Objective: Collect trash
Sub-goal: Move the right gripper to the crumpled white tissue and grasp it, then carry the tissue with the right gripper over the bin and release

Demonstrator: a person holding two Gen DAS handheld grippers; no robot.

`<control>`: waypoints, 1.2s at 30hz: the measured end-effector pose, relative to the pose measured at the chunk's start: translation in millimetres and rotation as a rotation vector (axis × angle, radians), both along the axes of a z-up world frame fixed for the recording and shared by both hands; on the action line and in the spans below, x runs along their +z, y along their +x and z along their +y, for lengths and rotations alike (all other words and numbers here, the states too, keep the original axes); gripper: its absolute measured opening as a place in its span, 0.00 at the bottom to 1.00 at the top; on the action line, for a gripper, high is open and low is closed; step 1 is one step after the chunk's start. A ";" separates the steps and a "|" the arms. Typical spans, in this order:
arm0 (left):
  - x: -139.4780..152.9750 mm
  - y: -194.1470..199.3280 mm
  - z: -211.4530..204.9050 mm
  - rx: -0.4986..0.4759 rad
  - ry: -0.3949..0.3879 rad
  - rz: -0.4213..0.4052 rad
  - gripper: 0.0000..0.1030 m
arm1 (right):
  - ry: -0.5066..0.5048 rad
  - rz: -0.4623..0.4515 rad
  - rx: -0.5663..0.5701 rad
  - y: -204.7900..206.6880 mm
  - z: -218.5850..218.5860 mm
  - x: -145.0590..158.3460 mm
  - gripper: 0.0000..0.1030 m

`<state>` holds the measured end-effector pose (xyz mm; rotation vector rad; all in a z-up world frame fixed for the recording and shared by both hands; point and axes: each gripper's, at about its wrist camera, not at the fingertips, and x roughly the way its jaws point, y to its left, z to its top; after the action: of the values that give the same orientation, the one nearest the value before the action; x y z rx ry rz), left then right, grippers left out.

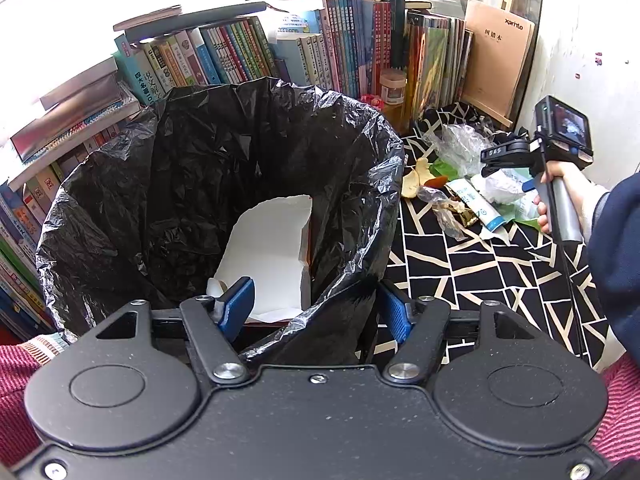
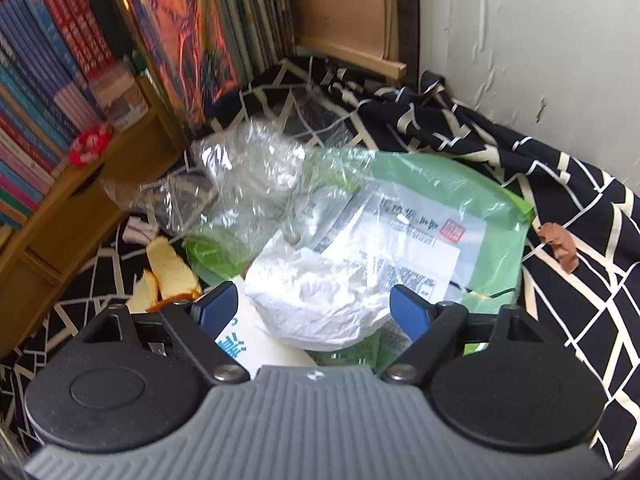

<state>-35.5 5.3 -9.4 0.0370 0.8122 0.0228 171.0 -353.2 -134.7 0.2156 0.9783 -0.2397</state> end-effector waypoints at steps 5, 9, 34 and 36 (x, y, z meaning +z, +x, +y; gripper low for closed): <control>-0.4 -0.5 -0.6 0.001 0.007 -0.003 0.63 | -0.001 0.061 0.013 1.0 6.5 -9.9 0.56; -0.7 -1.1 0.2 -0.002 0.005 -0.007 0.64 | -0.015 0.060 0.021 -1.5 12.5 -3.7 0.21; -2.7 1.3 8.3 0.010 -0.020 -0.001 0.64 | 0.192 -0.116 0.030 -11.6 43.2 66.1 0.09; -2.6 1.2 8.3 0.010 -0.018 -0.002 0.64 | 0.211 -0.148 0.063 -14.7 51.8 76.9 0.09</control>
<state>-34.3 13.7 -12.0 0.0159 0.8109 0.0252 156.2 -301.5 -57.8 0.3889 0.8609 -0.0610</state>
